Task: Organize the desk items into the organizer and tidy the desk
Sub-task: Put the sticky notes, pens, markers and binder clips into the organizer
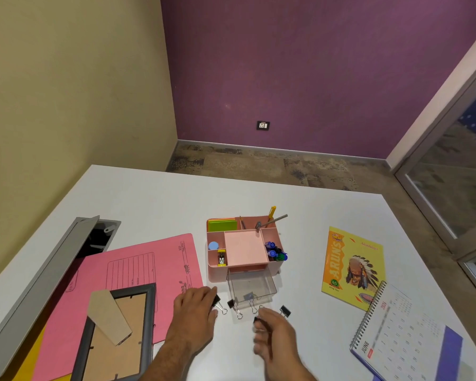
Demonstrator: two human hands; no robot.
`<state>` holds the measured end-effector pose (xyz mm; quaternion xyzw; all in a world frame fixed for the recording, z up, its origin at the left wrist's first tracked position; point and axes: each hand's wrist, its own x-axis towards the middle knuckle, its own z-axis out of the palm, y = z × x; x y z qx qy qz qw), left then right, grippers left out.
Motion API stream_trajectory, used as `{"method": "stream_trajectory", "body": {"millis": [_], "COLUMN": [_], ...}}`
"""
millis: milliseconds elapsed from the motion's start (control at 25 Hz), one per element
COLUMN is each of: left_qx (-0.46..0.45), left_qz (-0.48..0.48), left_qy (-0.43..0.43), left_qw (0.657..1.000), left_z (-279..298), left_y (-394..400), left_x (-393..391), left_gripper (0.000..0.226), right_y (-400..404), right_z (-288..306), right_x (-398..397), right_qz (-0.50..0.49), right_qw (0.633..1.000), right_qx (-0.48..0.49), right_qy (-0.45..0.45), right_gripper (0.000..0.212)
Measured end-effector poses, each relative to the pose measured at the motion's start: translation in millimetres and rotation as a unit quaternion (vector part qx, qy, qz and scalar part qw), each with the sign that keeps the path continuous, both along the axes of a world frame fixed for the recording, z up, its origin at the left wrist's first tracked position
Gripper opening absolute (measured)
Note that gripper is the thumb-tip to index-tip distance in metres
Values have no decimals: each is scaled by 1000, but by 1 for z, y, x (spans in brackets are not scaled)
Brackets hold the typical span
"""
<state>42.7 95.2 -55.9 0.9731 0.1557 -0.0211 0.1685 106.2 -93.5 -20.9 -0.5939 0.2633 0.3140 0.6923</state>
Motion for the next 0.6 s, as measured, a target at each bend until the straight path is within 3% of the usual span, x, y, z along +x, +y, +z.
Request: {"method": "stream_trajectory", "body": {"millis": [40, 80, 160, 200, 280, 440, 600], "left_qx": [10, 27, 64, 74, 86, 97, 79], "left_qz": [-18, -35, -56, -66, -81, -100, -117], "left_qy": [17, 28, 26, 19, 7, 2, -11], "left_qw": [1000, 999, 996, 995, 993, 990, 990], "left_z": [-1, -2, -6, -8, -11, -14, -12], "left_y": [-2, -5, -13, -16, -22, -29, -32], "left_x": [0, 1, 0, 1, 4, 5, 0], "left_gripper": [52, 53, 56, 56, 57, 52, 61], "right_y": [-11, -21, -39, -44, -46, -25, -22], "right_z": [-8, -16, -30, -38, -55, -63, -63], "right_x": [-1, 0, 2, 5, 11, 20, 23], "right_qz": [13, 30, 129, 212, 350, 481, 512], "right_qw": [988, 944, 818, 760, 667, 529, 462], "right_qx": [-115, -242, -403, -457, -508, -523, -515], "right_qy": [-107, -222, -389, -412, -417, -463, -509], "right_gripper": [35, 31, 34, 48, 69, 67, 66]}}
